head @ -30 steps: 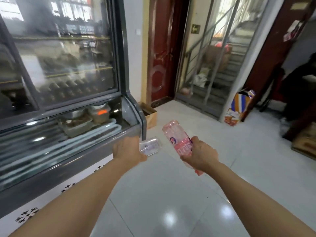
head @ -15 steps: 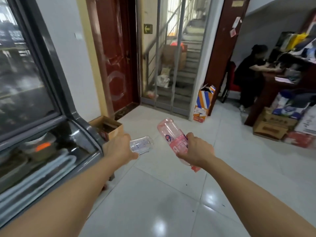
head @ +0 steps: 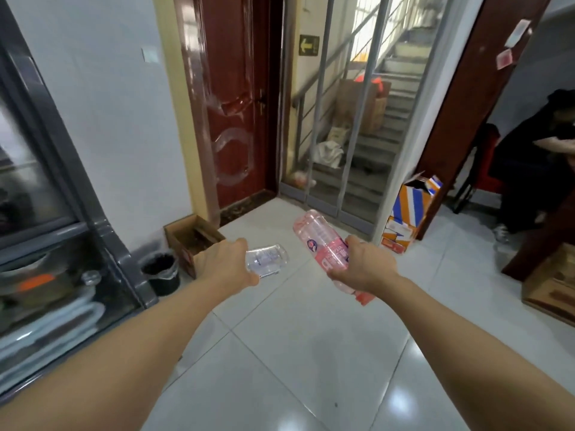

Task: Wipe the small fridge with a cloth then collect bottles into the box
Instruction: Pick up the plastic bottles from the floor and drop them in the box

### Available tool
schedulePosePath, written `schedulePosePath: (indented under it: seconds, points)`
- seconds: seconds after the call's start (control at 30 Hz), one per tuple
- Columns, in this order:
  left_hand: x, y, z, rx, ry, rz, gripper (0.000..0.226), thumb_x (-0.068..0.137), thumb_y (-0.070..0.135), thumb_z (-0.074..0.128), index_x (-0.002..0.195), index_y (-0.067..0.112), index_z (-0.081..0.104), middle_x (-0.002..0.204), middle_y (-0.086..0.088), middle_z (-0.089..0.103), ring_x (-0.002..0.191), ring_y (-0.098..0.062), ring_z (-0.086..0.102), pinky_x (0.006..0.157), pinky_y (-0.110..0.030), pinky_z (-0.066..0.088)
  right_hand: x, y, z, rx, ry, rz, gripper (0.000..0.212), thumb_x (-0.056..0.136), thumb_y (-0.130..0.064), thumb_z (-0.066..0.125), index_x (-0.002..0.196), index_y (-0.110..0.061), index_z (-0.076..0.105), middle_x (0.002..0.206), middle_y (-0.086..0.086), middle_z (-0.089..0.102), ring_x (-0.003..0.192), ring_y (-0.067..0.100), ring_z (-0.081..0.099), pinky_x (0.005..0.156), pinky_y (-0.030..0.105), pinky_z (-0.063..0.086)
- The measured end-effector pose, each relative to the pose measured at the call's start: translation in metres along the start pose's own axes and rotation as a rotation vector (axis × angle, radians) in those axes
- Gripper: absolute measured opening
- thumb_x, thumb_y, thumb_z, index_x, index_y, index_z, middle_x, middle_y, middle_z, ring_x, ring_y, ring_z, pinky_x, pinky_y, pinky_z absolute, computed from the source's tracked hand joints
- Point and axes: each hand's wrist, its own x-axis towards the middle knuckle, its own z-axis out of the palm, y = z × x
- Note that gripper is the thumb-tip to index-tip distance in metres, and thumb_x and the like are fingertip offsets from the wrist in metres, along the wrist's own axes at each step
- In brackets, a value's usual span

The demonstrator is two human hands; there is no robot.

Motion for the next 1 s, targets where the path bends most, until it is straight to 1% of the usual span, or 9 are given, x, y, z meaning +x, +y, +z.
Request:
schedulePosePath:
  seconds: [0.07, 0.13, 0.23, 0.27, 0.37, 0.57, 0.7, 0.87, 1.0]
  points:
    - [0.035, 0.008, 0.005, -0.001, 0.000, -0.014, 0.043, 0.066, 0.050, 0.066, 0.100, 0.028, 0.053, 0.089, 0.003, 0.065, 0.081, -0.020, 0.062, 0.070, -0.035, 0.055, 0.039, 0.009, 0.003, 0.011, -0.006, -0.014, 0.068, 0.071, -0.065, 0.062, 0.121, -0.025, 0.040, 0.096, -0.003, 0.059, 0.075, 0.014, 0.060, 0.064, 0.033, 0.057]
    - [0.074, 0.013, 0.012, 0.002, 0.016, -0.019, 0.045, 0.063, 0.051, 0.066, 0.101, 0.029, 0.054, 0.091, 0.003, 0.066, 0.083, -0.020, 0.062, 0.070, -0.034, 0.054, 0.078, 0.017, 0.006, 0.031, -0.007, -0.034, 0.069, 0.071, -0.064, 0.063, 0.122, -0.025, 0.039, 0.096, -0.003, 0.058, 0.074, 0.014, 0.059, 0.061, 0.031, 0.056]
    - [0.135, 0.019, 0.026, 0.017, 0.045, -0.036, 0.045, 0.061, 0.051, 0.066, 0.099, 0.029, 0.055, 0.090, 0.004, 0.066, 0.083, -0.021, 0.062, 0.066, -0.029, 0.047, 0.139, 0.028, 0.008, 0.012, -0.010, -0.049, 0.070, 0.072, -0.064, 0.063, 0.124, -0.024, 0.038, 0.093, -0.005, 0.053, 0.070, 0.012, 0.055, 0.050, 0.024, 0.045]
    - [0.157, 0.020, 0.032, 0.019, 0.054, -0.039, 0.045, 0.061, 0.052, 0.066, 0.098, 0.029, 0.054, 0.091, 0.004, 0.065, 0.084, -0.021, 0.062, 0.063, -0.027, 0.044, 0.160, 0.031, 0.008, 0.002, -0.009, -0.050, 0.071, 0.072, -0.065, 0.062, 0.124, -0.024, 0.038, 0.093, -0.005, 0.054, 0.070, 0.013, 0.055, 0.051, 0.024, 0.044]
    - [0.230, 0.023, 0.041, 0.001, 0.056, -0.037, 0.046, 0.062, 0.053, 0.066, 0.098, 0.028, 0.053, 0.093, 0.005, 0.065, 0.088, -0.021, 0.062, 0.062, -0.026, 0.039, 0.225, 0.039, 0.006, -0.011, -0.017, -0.030, 0.073, 0.073, -0.065, 0.062, 0.127, -0.024, 0.037, 0.100, -0.003, 0.058, 0.076, 0.014, 0.060, 0.060, 0.028, 0.052]
    - [0.361, 0.033, 0.038, 0.007, 0.021, -0.030, 0.050, 0.062, 0.052, 0.068, 0.103, 0.027, 0.055, 0.098, 0.001, 0.065, 0.093, -0.023, 0.062, 0.066, -0.028, 0.041, 0.345, 0.046, -0.008, 0.003, -0.006, -0.029, 0.065, 0.075, -0.062, 0.062, 0.122, -0.023, 0.040, 0.095, -0.003, 0.057, 0.072, 0.013, 0.061, 0.061, 0.029, 0.055]
    - [0.429, 0.032, 0.036, -0.001, 0.034, -0.025, 0.050, 0.062, 0.050, 0.069, 0.103, 0.025, 0.055, 0.096, 0.000, 0.065, 0.092, -0.024, 0.062, 0.067, -0.028, 0.044, 0.421, 0.043, -0.005, 0.010, -0.011, -0.054, 0.068, 0.075, -0.063, 0.062, 0.126, -0.023, 0.039, 0.096, -0.004, 0.055, 0.075, 0.013, 0.059, 0.058, 0.025, 0.049]
    - [0.514, 0.024, 0.043, 0.033, 0.059, -0.087, 0.046, 0.063, 0.049, 0.069, 0.100, 0.025, 0.055, 0.093, 0.001, 0.065, 0.089, -0.023, 0.062, 0.064, -0.027, 0.038, 0.530, 0.033, 0.013, 0.006, -0.041, -0.101, 0.068, 0.073, -0.062, 0.063, 0.124, -0.024, 0.040, 0.097, -0.002, 0.059, 0.074, 0.015, 0.061, 0.063, 0.030, 0.056]
    - [0.591, 0.016, 0.054, 0.065, 0.065, -0.188, 0.043, 0.064, 0.047, 0.070, 0.098, 0.027, 0.054, 0.088, 0.003, 0.065, 0.082, -0.021, 0.060, 0.061, -0.027, 0.037, 0.631, 0.023, 0.028, -0.019, -0.045, -0.174, 0.068, 0.071, -0.061, 0.063, 0.123, -0.022, 0.041, 0.092, -0.003, 0.057, 0.071, 0.016, 0.060, 0.064, 0.031, 0.055]
